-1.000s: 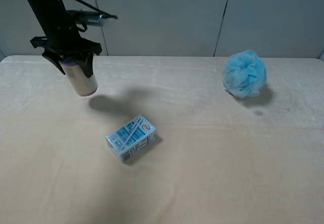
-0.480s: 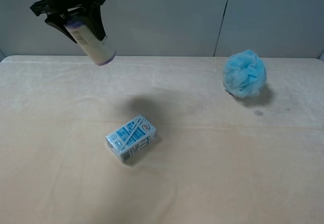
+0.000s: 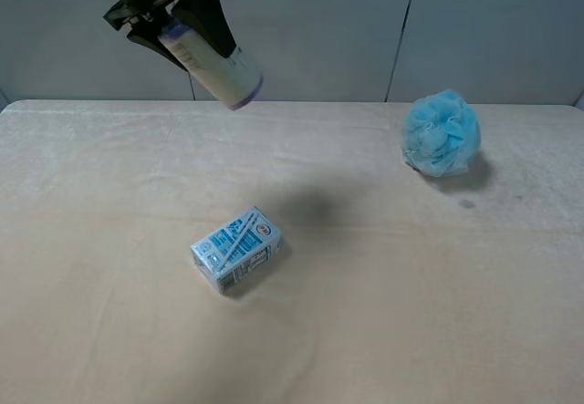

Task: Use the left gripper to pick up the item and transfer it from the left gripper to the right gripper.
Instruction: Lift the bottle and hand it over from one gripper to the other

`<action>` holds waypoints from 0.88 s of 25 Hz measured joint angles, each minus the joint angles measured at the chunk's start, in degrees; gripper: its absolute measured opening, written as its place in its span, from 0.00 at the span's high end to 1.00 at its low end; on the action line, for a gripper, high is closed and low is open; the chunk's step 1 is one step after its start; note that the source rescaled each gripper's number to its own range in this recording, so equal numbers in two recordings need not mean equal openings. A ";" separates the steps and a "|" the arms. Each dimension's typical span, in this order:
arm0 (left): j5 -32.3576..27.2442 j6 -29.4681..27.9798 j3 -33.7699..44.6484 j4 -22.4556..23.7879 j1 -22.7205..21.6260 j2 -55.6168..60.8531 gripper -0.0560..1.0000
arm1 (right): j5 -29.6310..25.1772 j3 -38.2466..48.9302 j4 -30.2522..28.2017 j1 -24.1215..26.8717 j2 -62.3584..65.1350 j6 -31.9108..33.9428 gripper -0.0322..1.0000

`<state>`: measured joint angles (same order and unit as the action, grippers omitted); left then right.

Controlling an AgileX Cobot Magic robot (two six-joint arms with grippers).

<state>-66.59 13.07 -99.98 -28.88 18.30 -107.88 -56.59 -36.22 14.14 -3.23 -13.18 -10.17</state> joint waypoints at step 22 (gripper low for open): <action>7.24 5.04 0.18 -6.16 21.77 -3.37 0.94 | 28.04 -0.24 1.09 -29.23 -29.83 -18.10 0.00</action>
<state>-59.35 18.11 -99.80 -35.04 40.07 -111.24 -28.55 -36.46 15.23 -32.45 -43.02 -28.27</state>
